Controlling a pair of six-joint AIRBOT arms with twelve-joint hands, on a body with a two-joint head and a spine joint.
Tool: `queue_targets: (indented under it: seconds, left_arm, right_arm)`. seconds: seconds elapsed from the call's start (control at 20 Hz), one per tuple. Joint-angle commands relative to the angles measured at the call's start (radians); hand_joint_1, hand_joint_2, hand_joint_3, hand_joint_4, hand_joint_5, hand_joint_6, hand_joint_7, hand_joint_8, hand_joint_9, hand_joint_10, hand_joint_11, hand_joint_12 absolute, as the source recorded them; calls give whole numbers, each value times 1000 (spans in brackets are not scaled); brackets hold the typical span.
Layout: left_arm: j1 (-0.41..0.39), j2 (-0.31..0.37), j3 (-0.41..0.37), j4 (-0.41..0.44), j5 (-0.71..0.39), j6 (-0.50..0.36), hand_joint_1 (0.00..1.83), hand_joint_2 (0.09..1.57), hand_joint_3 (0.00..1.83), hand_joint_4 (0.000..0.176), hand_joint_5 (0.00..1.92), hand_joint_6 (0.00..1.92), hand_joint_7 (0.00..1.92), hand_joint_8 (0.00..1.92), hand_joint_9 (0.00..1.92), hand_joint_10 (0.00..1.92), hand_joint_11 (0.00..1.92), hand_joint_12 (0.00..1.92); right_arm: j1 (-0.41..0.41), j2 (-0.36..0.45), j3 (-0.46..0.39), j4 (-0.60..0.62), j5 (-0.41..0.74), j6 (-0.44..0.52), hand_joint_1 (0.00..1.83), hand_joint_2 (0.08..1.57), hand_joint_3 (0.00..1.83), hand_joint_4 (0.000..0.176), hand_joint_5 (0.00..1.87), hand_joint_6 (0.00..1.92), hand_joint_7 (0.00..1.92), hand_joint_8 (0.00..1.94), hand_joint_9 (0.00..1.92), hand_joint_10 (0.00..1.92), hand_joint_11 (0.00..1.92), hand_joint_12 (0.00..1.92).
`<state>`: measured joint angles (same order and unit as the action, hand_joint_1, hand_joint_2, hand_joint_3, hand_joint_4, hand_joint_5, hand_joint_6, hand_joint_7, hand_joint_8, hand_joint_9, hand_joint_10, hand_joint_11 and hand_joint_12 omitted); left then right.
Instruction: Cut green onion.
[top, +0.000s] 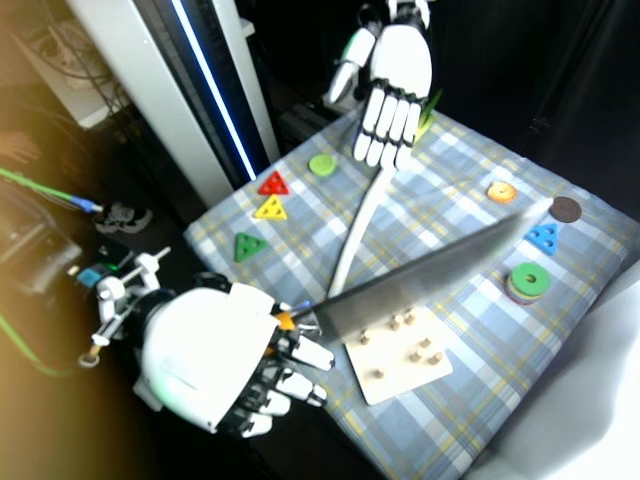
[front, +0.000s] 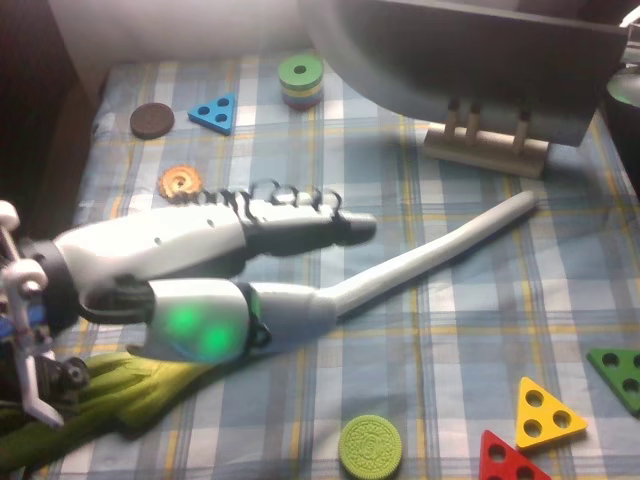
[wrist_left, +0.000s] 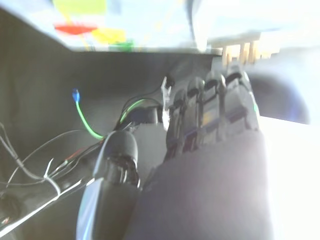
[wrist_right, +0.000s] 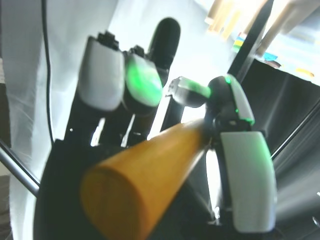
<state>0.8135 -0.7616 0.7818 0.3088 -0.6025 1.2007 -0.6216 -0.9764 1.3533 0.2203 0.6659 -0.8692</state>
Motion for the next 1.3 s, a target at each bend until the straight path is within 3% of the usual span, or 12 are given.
queue_targets:
  seconds: [0.0, 0.15, 0.2, 0.3, 0.35, 0.4, 0.45, 0.5, 0.55, 0.6, 1.15, 1.25]
  left_arm:
    - [-8, 8, -6, -26, -141, -3, 0, 1385, 0, 0, 199, 12, 184, 12, 121, 15, 9, 4]
    - [-8, 42, -2, -74, -178, -3, 0, 1395, 4, 0, 223, 17, 194, 12, 132, 15, 53, 24]
    - [-5, 60, 3, -106, -210, -3, 0, 1421, 4, 0, 273, 11, 202, 5, 141, 7, 51, 27]
    - [1, 83, 16, -178, -259, 15, 0, 1437, 7, 0, 260, 1, 221, 17, 163, 15, 36, 23]
    - [3, 89, 18, -211, -277, 37, 0, 1437, 6, 0, 258, 0, 230, 19, 172, 17, 37, 24]
    - [9, 99, 18, -268, -314, 85, 0, 1400, 0, 0, 68, 0, 150, 3, 116, 3, 7, 4]
    - [16, 108, 17, -313, -358, 111, 0, 1409, 0, 0, 72, 16, 152, 8, 125, 9, 10, 5]
    - [24, 115, 17, -338, -391, 117, 0, 1411, 0, 0, 74, 18, 153, 8, 127, 10, 11, 5]
    - [39, 125, 16, -378, -446, 124, 24, 1389, 0, 0, 149, 15, 203, 8, 170, 11, 1, 0]
    - [55, 135, 15, -415, -499, 126, 4, 1358, 0, 0, 117, 2, 151, 1, 121, 1, 0, 0]
    - [323, 152, -40, -597, -1132, -24, 375, 1161, 0, 0, 98, 6, 52, 0, 41, 1, 0, 150]
    - [301, 103, 12, -588, -1132, -134, 278, 1191, 6, 0, 13, 1, 1, 0, 1, 0, 0, 5]
  right_arm:
    - [8, 3, 15, 30, 117, 8, 650, 1415, 0, 173, 967, 1921, 1283, 1941, 1444, 1921, 1510, 1921]
    - [7, -5, 41, 32, 74, 8, 735, 1403, 0, 164, 973, 1921, 1271, 1941, 1426, 1921, 1498, 1921]
    - [7, -5, 41, 30, 72, 8, 728, 1364, 0, 64, 795, 1921, 1092, 1941, 1250, 1921, 1335, 1921]
    - [8, -4, 29, 22, 92, 10, 852, 1280, 0, 166, 674, 1464, 606, 1173, 589, 1407, 550, 1742]
    - [8, -4, 23, 18, 107, 20, 856, 1273, 0, 174, 672, 1443, 625, 974, 577, 1265, 509, 1680]
    - [8, 2, 15, 7, 139, 52, 675, 1088, 0, 91, 256, 509, 504, 394, 484, 624, 251, 1289]
    - [7, 19, -1, 2, 177, 64, 646, 972, 0, 69, 62, 133, 393, 117, 383, 257, 78, 1063]
    - [4, 35, -19, 1, 207, 64, 637, 947, 0, 65, 33, 28, 382, 31, 390, 111, 51, 993]
    - [-5, 61, -47, 0, 256, 65, 707, 894, 0, 154, 6, 5, 169, 19, 160, 71, 9, 461]
    - [-19, 86, -77, -6, 313, 72, 755, 895, 0, 172, 0, 0, 53, 14, 41, 19, 1, 91]
    - [-454, 226, -407, 35, 1097, 62, 975, 955, 12, 176, 0, 0, 9, 0, 0, 0, 0, 0]
    - [-461, 203, -406, 7, 1097, 94, 808, 1181, 16, 42, 140, 4, 1, 0, 0, 0, 0, 0]
